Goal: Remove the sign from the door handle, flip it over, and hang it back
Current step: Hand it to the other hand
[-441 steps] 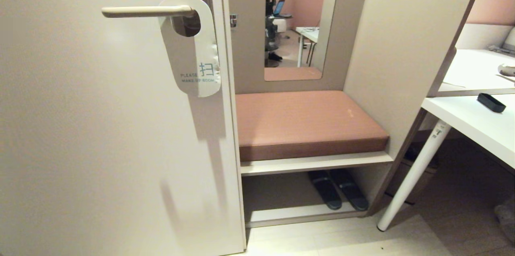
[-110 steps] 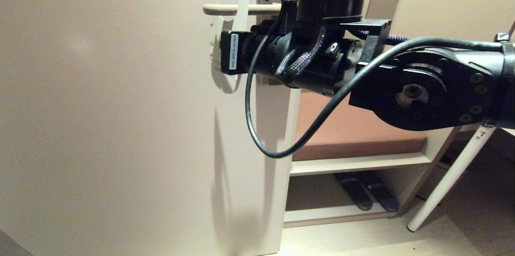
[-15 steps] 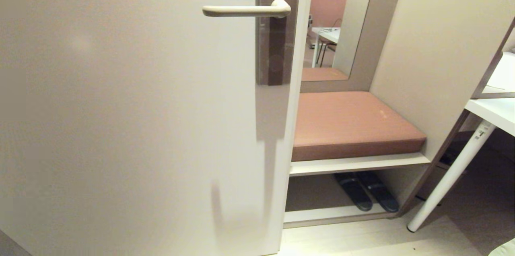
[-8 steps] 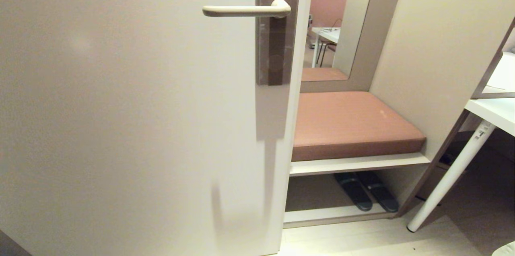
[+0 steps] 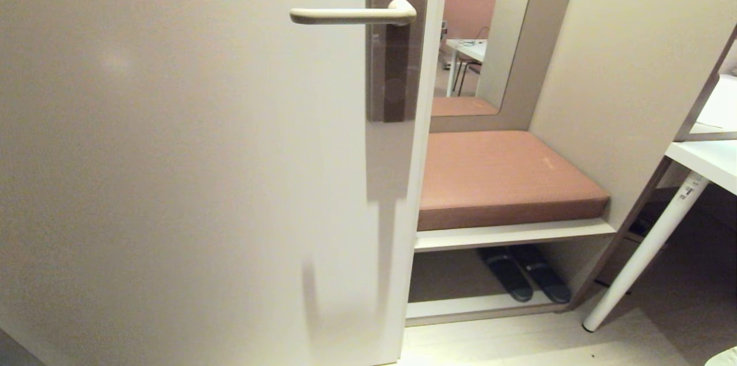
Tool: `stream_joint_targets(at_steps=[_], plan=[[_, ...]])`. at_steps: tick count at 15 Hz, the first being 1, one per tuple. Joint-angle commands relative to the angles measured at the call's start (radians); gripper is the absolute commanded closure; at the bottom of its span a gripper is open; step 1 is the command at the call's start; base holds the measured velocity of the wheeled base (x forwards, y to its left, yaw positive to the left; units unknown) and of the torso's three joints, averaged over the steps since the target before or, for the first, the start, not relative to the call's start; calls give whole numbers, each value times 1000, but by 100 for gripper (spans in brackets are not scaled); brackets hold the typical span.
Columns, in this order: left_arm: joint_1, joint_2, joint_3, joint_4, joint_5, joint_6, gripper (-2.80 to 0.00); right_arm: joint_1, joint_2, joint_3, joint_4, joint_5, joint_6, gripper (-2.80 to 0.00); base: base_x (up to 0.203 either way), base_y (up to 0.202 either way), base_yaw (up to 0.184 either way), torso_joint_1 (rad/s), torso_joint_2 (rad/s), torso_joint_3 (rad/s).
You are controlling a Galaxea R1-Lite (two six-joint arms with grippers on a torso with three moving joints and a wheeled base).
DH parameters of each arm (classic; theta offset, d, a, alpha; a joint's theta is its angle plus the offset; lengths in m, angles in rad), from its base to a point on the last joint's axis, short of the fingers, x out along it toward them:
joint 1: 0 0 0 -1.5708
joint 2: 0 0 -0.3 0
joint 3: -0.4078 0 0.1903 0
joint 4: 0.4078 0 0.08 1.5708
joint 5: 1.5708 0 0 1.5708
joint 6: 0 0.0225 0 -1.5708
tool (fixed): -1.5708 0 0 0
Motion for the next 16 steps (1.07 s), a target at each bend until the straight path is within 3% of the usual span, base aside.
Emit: stream_joint_targets(at_steps=[1,3,7,10,16], plan=[[0,0,0,0,0,0,0,0,0,0,-1,0,6,0,0,0,0,0,0,0],[0,0,0,0,0,0,0,0,0,0,-2,-3,-11,0,0,0,0,0,0,0],[0,0,0,0,0,0,0,0,0,3,32,30,-231,0,0,0,0,0,0,0],[0,0,0,0,0,0,0,0,1,3,39,23,-143,0,0,0,0,0,0,0],[0,0,0,0,0,0,0,0,1,3,36,22,-134,0,0,0,0,0,0,0]])
